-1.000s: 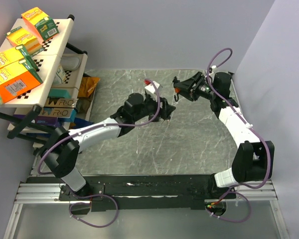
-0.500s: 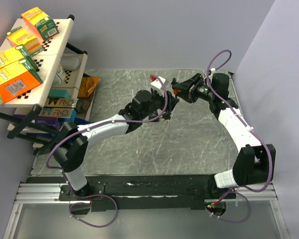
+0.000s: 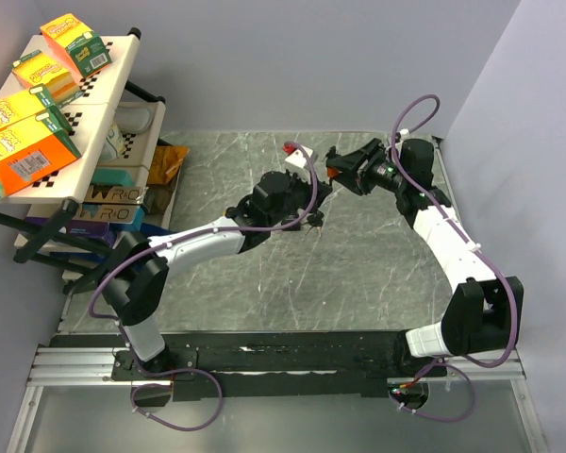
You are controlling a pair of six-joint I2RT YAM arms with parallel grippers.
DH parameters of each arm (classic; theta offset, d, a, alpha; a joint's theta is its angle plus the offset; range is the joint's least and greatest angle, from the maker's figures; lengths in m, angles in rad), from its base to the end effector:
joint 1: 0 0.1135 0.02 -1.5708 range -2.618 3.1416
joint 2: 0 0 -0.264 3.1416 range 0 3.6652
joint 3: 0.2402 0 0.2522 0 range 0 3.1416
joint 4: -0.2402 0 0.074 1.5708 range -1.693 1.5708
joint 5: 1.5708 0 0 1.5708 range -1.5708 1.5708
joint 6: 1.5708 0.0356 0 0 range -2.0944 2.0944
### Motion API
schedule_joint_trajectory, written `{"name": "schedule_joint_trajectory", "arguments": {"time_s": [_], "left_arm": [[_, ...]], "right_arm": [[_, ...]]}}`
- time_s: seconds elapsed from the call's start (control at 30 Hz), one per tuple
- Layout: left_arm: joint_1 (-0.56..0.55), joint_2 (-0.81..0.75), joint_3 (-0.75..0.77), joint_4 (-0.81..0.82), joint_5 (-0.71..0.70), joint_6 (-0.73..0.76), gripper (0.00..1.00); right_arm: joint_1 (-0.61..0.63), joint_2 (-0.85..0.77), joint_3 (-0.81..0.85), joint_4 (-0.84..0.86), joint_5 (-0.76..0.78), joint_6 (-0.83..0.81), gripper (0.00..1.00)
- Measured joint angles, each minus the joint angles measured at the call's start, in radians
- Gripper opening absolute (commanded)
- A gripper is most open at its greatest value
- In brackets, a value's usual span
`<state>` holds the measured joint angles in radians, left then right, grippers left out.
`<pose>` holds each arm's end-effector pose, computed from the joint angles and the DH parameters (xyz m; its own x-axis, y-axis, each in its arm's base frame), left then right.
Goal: Lock with the key
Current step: Lock the lock.
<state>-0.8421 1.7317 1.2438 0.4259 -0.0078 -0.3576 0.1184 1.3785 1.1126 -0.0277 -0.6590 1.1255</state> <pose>0.2773 -0.3103 0.3055 -0.2980 -0.1918 -0.9351 0.6795 0.6454 -0.3489 0.3146 0.0594 0.3366 -0.7333 0.6313 -0.2524 -0.0316 0.3392 0.9402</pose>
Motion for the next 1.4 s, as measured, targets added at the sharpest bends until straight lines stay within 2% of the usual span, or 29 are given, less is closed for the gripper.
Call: {"name": "schedule_joint_trajectory", "arguments": {"time_s": [0.03, 0.07, 0.13, 0.23, 0.37, 0.47, 0.57, 0.63, 0.8, 0.93, 1.03, 1.2, 1.4], "left_arm": [[0.000, 0.000, 0.000, 0.000, 0.002, 0.001, 0.01], [0.000, 0.000, 0.000, 0.000, 0.005, 0.005, 0.01], [0.005, -0.003, -0.001, -0.009, 0.023, 0.023, 0.01], [0.026, -0.024, -0.021, -0.060, 0.095, 0.059, 0.01], [0.115, -0.066, -0.026, -0.183, 0.280, 0.087, 0.01], [0.219, -0.080, 0.037, -0.339, 0.474, 0.104, 0.01], [0.281, -0.069, 0.151, -0.522, 0.617, 0.132, 0.01], [0.289, -0.035, 0.283, -0.674, 0.720, 0.171, 0.01], [0.267, 0.108, 0.593, -1.096, 0.937, 0.345, 0.01], [0.246, 0.213, 0.704, -1.402, 1.008, 0.500, 0.01], [0.235, 0.264, 0.718, -1.573, 1.020, 0.575, 0.01], [0.230, 0.298, 0.719, -1.716, 1.043, 0.623, 0.01], [0.230, 0.298, 0.720, -1.756, 1.113, 0.626, 0.01]], "right_arm": [[0.000, -0.001, 0.000, 0.000, 0.000, -0.002, 0.69], [-0.001, -0.002, 0.000, -0.003, -0.001, -0.004, 0.76], [-0.012, -0.004, 0.000, -0.007, -0.016, -0.022, 0.88], [-0.045, -0.022, 0.000, -0.027, -0.069, -0.082, 1.00], [-0.160, -0.077, 0.016, -0.124, -0.158, -0.276, 1.00], [-0.257, -0.153, 0.028, -0.211, -0.228, -0.527, 1.00], [-0.278, -0.235, 0.047, -0.304, -0.295, -0.851, 1.00], [-0.273, -0.294, 0.049, -0.363, -0.354, -1.093, 1.00], [-0.207, -0.395, 0.054, -0.538, -0.423, -1.624, 1.00], [-0.083, -0.449, 0.018, -0.587, -0.396, -1.924, 1.00], [-0.013, -0.474, 0.007, -0.637, -0.379, -2.104, 1.00], [0.071, -0.477, 0.006, -0.761, -0.352, -2.412, 1.00], [0.197, -0.480, -0.055, -0.772, -0.276, -2.613, 0.98]]}}
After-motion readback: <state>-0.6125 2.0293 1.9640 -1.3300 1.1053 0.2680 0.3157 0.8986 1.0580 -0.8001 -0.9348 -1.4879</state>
